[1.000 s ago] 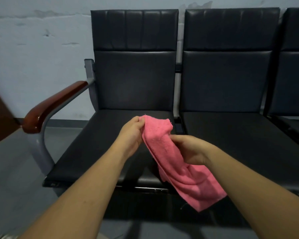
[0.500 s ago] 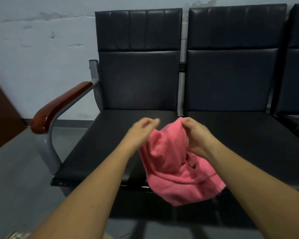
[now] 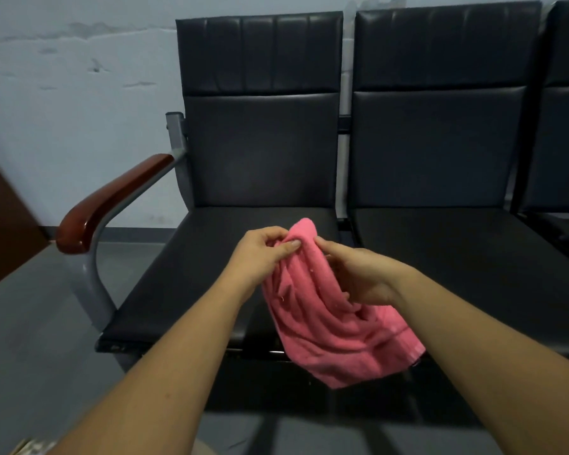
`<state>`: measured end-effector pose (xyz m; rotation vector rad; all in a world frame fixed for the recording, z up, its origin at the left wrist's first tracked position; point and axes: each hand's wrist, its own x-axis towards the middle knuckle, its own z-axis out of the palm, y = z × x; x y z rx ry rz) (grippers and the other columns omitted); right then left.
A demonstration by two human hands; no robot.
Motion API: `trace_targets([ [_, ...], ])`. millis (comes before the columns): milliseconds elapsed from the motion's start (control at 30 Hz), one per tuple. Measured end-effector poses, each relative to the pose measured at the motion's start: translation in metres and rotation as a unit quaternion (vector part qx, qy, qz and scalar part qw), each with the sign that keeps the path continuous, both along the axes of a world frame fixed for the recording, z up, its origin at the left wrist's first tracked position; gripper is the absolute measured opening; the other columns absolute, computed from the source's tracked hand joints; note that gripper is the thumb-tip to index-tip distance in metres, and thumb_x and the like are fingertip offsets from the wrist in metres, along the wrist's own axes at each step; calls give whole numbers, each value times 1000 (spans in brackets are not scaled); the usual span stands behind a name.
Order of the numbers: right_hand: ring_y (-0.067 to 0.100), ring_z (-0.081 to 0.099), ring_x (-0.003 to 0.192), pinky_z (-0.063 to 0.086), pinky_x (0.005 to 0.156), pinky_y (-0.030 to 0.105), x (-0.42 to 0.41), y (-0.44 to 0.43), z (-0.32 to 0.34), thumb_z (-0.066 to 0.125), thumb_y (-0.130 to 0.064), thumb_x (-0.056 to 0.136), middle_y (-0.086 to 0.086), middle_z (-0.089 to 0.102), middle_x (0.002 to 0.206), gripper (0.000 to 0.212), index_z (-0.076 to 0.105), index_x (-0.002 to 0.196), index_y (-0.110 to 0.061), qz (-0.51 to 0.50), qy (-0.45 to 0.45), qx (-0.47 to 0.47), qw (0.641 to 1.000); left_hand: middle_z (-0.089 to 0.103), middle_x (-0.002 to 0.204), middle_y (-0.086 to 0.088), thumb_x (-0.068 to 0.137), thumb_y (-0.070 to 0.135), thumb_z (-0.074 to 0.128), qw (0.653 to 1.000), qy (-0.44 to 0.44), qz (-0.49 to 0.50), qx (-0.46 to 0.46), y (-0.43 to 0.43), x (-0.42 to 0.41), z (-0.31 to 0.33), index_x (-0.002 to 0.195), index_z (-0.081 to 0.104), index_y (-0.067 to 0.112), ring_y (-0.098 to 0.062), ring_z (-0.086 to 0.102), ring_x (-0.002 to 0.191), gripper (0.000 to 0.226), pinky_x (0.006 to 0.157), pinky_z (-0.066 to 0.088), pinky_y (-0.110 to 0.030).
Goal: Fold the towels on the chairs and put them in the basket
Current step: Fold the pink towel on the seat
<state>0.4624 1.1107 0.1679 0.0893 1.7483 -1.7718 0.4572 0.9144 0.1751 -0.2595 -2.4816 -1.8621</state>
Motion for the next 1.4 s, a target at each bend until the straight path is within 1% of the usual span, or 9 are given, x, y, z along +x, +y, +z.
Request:
trace_targets([
  [133, 16, 65, 61, 51, 49, 25, 3, -5, 9, 64, -32, 93, 8, 68, 80, 35, 69, 116, -6, 0, -16, -97, 995, 70, 74, 7, 89, 15, 74, 997, 16, -22, -67, -5, -2, -1, 89, 76, 18, -3, 61, 70, 3, 68, 49, -18],
  [267, 15, 61, 74, 50, 74, 30, -2, 1, 3, 69, -22, 84, 2, 64, 74, 10, 74, 78, -16, -53, 54, -96, 993, 75, 78, 5, 87, 20, 77, 988, 35, 11, -151, -15, -7, 0, 88, 79, 20, -1, 64, 71, 3, 67, 48, -14],
  [533, 16, 67, 63, 57, 61, 27, -13, 22, 9, 56, -24, 97, 6, 70, 72, 25, 71, 99, -4, -234, 14, -230, 945, 69, 86, 3, 93, 14, 65, 947, 89, 213, -224, -45, -18, 9, 89, 76, 15, -11, 58, 86, 12, 78, 39, -24],
  [733, 26, 66, 91, 51, 98, 39, -5, 15, 12, 65, -25, 85, 11, 68, 94, 30, 72, 101, -2, -196, -19, -300, 933, 71, 89, 3, 94, 17, 66, 951, 83, 201, -217, -45, -16, 6, 91, 77, 16, -11, 59, 90, 11, 80, 39, -24],
  [967, 23, 68, 74, 59, 78, 36, 5, 19, 20, 64, -5, 78, 10, 68, 80, 8, 64, 86, -7, -239, 12, -341, 909, 69, 103, 2, 94, 24, 67, 969, 69, 158, -178, -69, -10, 17, 106, 74, 18, -16, 62, 102, 16, 86, 43, -27],
  [1067, 20, 61, 70, 56, 78, 34, -3, 33, 17, 62, -2, 86, 8, 61, 75, 5, 61, 87, -6, -300, 4, -380, 875, 60, 124, 8, 84, 28, 80, 969, 31, 52, -239, -74, -3, 20, 129, 65, 21, -10, 55, 116, 49, 99, 41, -24],
  [1133, 21, 58, 69, 57, 65, 32, -6, 39, 16, 57, 3, 89, 11, 59, 76, 8, 60, 89, -4, -298, 38, -322, 898, 64, 126, 0, 87, 16, 75, 948, 44, 66, -307, -77, -4, 22, 128, 67, 16, -16, 58, 118, 41, 96, 40, -23],
  [1233, 21, 59, 67, 54, 52, 26, -5, 40, 9, 63, 9, 86, 13, 65, 79, 20, 67, 106, 6, -281, 172, -70, 942, 72, 110, -9, 94, 10, 61, 940, 55, 148, -301, -75, -6, 29, 112, 74, 12, -25, 63, 107, 21, 82, 42, -27],
  [1400, 13, 51, 64, 40, 56, 28, -6, 46, 40, 68, -25, 93, 2, 59, 70, 24, 66, 87, -2, -233, 362, 262, 864, 69, 106, -8, 101, 18, 50, 946, 63, 178, -263, -69, -12, 64, 104, 66, 21, -29, 63, 97, 17, 81, 52, -35],
])
